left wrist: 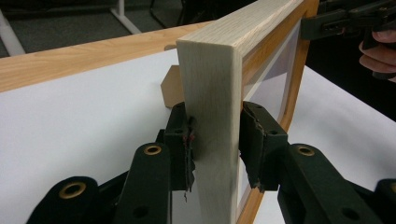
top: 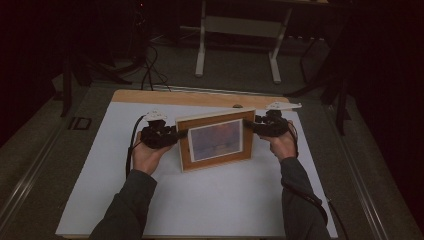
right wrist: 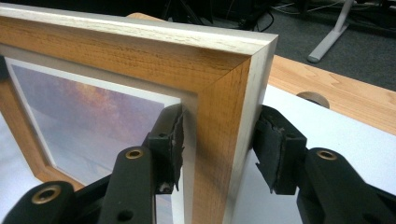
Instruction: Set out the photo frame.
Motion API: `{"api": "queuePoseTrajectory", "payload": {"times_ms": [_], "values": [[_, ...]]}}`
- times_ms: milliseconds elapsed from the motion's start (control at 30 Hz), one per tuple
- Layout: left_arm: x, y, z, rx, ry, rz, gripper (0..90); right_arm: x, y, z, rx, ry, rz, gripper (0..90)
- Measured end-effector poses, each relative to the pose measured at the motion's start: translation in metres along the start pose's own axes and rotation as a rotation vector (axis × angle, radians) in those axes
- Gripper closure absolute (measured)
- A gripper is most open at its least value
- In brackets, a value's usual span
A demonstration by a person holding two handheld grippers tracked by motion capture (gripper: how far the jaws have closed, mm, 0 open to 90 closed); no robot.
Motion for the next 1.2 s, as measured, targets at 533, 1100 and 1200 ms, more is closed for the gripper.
{"api": "queuePoseTrajectory", "payload": {"times_ms": [533,1100,1200], "values": [[-0.003,-0.004,0.009,0.026,-0.009,-0.015,65.9,0.002,0.002,0.001,0.012,-0.012,-0.002,56.9],[-0.008,-0.008,0.018,0.031,-0.003,-0.015,63.7,0.005,0.005,0.003,0.02,-0.01,0.001,60.1],[-0.009,-0.008,0.02,0.031,-0.001,-0.015,63.3,0.005,0.005,0.004,0.021,-0.007,0.005,60.4]]}}
Point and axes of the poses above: each handheld gripper's, and its own axes: y roughly backward along the jaws, x roughly out of its underside, z roughly to its left, the point moved 9 cm from there along -y, roughly forward along the jaws, and after that the axes turned 1 degree about x, right-handed, at the moved point
